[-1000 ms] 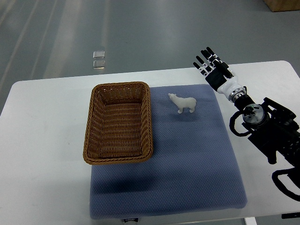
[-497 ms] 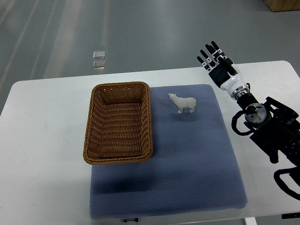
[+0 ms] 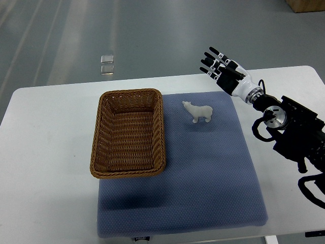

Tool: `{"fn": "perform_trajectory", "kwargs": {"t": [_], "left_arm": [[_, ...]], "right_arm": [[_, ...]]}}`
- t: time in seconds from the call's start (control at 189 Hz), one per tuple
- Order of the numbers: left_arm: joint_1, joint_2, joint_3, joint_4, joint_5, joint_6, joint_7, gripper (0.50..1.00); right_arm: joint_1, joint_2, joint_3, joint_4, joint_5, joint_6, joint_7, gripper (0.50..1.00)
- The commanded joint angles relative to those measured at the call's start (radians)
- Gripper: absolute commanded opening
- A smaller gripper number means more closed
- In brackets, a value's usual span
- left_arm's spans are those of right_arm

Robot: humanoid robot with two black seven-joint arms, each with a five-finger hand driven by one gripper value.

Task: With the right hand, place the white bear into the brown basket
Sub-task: 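Swing the right hand over the white polar bear figurine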

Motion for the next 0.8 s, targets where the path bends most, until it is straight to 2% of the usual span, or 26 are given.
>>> {"fn": "perform_trajectory", "kwargs": {"t": [0.0,0.249,0.487,0.593,0.656,0.794], "left_arm": [[0.0,0.0,0.0,-0.001,0.0,-0.002,0.0,1.0],[0.0,0.0,0.002,-0.004,-0.001,-0.005,0.0,1.0],[-0.002,0.0,0.003,-0.007,-0.001,-0.005,0.0,1.0],[-0.002,0.0,0.003,-0.006,-0.001,-0.005,0.0,1.0],[-0.002,0.0,0.003,-0.006,-0.001,-0.005,0.0,1.0],[-0.002,0.0,0.003,-0.006,-0.001,-0.005,0.0,1.0]], "right_arm": [[0.048,-0.013,-0.037,0.0,-0.191,0.0,-0.001,0.93],[0.191,-0.079,-0.214,0.017,-0.557,0.0,-0.001,0.93],[0.303,-0.232,-0.384,0.292,-0.77,0.0,-0.006,0.93],[0.32,-0.254,-0.393,0.362,-0.86,0.0,-0.032,0.93],[0.32,-0.252,-0.393,0.39,-0.909,0.0,-0.071,0.93],[0.307,-0.239,-0.396,0.398,-0.963,0.0,-0.114,0.93]]}}
